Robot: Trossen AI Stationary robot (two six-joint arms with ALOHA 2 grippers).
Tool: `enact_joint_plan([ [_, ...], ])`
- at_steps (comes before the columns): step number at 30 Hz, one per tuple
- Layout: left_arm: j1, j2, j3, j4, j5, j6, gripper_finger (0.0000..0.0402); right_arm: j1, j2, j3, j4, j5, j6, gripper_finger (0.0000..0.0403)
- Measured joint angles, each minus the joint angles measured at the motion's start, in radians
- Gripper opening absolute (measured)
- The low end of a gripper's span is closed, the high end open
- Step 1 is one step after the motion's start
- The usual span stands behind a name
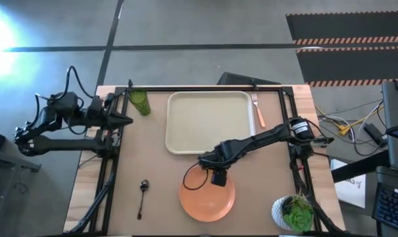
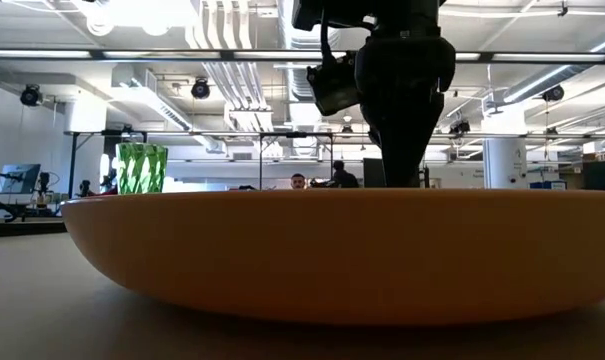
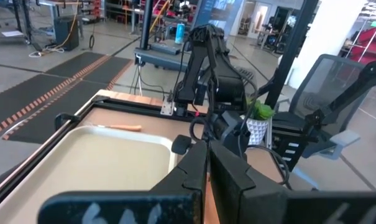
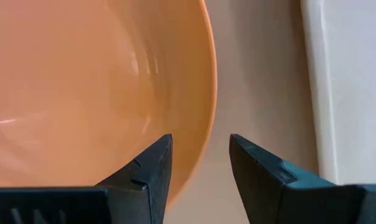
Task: Pick and place plate/cup/fork/spoon on tray
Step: Put the orange plate on the light brown serving tray
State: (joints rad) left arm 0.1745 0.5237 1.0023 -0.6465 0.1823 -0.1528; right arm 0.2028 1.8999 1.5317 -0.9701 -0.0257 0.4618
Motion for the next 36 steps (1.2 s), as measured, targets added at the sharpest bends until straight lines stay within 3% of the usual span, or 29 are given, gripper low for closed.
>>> enact_joint_plan([
  [36,0.0,0.01,-0.047,0.01,0.0,0.0,0.0,-0.02,0.001,-0.191,0.321,-0.054,-0.004,0.0142],
])
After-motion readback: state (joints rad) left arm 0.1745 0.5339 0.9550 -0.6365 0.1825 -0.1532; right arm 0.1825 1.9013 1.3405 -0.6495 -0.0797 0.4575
